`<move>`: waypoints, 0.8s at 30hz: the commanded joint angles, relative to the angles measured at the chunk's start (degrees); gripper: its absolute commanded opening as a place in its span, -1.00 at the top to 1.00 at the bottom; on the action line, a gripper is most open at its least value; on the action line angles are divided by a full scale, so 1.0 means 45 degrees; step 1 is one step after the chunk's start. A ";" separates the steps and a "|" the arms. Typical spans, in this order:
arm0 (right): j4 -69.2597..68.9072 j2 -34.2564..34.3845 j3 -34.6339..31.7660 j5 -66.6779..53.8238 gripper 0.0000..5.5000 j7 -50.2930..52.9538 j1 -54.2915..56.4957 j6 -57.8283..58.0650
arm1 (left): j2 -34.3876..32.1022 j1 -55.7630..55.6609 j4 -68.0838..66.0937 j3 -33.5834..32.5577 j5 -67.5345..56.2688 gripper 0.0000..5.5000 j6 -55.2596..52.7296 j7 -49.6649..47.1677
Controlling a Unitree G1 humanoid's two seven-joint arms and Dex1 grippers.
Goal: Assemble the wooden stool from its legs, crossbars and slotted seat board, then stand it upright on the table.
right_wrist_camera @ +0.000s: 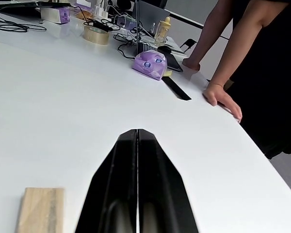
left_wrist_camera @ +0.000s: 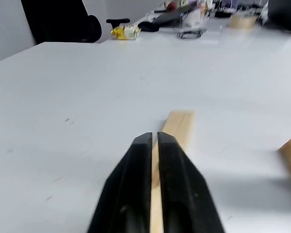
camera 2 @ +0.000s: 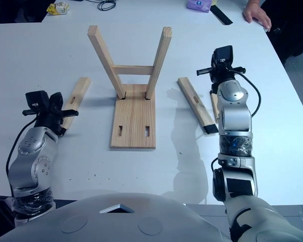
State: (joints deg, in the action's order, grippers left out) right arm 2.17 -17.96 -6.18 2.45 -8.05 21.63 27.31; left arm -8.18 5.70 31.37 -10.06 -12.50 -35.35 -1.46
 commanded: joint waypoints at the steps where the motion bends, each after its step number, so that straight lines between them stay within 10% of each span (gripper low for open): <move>1: -0.0521 0.0282 0.0160 -0.0075 1.00 0.0118 -0.0099 0.0165 | 0.0008 0.0259 0.0151 0.0488 0.0148 0.61 0.0166 0.0291; 12: -0.0704 -0.1427 0.0641 -0.0012 1.00 -0.1802 -0.1469 0.1398 | -0.0420 -0.0329 -0.0745 0.0244 0.0560 0.28 0.0648 0.0574; 24: -0.2078 -0.3191 0.0689 -0.0585 0.37 -0.3875 -0.2474 0.3616 | 0.0336 0.0856 -0.0209 0.0084 0.1142 0.27 0.1317 -0.0147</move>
State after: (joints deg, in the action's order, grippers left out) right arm -8.07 -31.90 -2.50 -0.06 -26.14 10.31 42.44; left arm -6.82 10.12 30.19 -8.96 -8.16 -30.07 -1.38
